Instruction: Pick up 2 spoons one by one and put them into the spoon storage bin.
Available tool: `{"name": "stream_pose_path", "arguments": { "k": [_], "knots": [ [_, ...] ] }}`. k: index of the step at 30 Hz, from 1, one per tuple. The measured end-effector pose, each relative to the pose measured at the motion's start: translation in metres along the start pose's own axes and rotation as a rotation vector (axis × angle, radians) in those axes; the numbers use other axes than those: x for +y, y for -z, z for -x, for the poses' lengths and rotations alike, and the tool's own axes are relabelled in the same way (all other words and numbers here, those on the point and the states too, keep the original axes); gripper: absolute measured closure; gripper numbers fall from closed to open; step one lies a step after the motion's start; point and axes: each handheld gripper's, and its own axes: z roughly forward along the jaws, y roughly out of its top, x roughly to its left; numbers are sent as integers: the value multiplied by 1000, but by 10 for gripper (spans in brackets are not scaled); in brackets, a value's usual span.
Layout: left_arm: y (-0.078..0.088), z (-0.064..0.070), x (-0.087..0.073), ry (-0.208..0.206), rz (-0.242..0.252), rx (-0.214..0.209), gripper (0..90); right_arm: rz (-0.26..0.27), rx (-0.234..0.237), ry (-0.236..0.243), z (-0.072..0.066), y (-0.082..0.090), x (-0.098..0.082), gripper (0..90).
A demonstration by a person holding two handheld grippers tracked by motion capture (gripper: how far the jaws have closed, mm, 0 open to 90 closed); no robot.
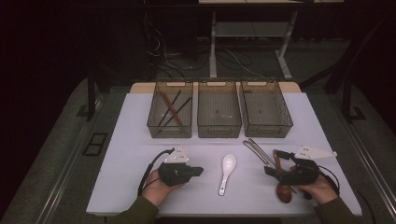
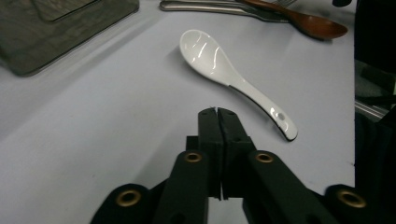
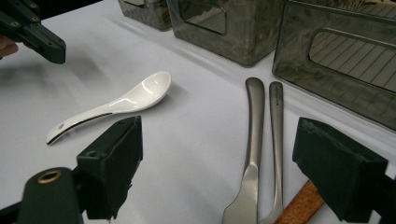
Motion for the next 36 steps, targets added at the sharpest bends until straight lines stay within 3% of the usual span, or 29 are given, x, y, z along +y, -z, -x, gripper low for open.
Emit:
{"name": "stream_pose_path", "arguments": {
  "k": [13, 26, 36],
  "knots": [
    [-33, 17, 16, -64, -39, -73, 893, -9, -2, 12, -1, -2, 0, 158],
    [-72, 38, 25, -117, -105, -118, 893, -7, 2, 17, -1, -2, 0, 158],
    [-80, 45, 22, -141, -150, -118, 893, -15, 5, 21, -1, -3, -1, 158]
  ]
}}
